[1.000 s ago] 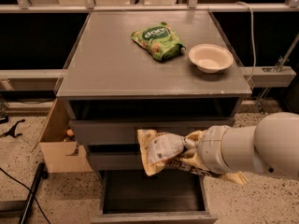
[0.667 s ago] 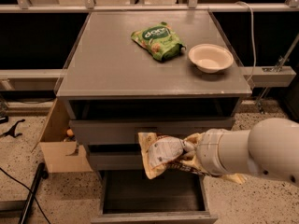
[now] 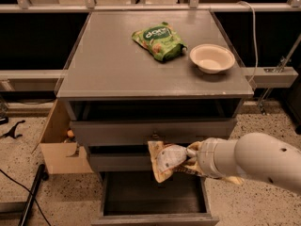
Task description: Place brown chip bag into bottom drawer
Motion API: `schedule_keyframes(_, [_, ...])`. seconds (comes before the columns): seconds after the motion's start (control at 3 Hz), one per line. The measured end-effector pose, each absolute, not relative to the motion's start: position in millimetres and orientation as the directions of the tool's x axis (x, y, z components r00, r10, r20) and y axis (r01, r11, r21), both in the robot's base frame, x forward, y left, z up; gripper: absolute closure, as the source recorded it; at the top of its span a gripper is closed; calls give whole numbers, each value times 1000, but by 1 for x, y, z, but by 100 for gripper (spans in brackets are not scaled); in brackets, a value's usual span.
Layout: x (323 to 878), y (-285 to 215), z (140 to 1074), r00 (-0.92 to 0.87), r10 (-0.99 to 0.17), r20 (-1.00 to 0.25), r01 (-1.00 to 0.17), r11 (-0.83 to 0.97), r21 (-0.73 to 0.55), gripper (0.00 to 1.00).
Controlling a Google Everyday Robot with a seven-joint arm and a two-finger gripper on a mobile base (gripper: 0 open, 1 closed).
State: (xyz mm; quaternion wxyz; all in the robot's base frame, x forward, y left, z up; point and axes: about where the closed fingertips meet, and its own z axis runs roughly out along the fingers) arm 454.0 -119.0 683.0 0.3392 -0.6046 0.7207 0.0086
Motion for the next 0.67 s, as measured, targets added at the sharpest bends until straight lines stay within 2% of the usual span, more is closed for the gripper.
schedule_keyframes(0.67, [471, -146, 602, -110, -875, -472, -891, 297, -343, 100])
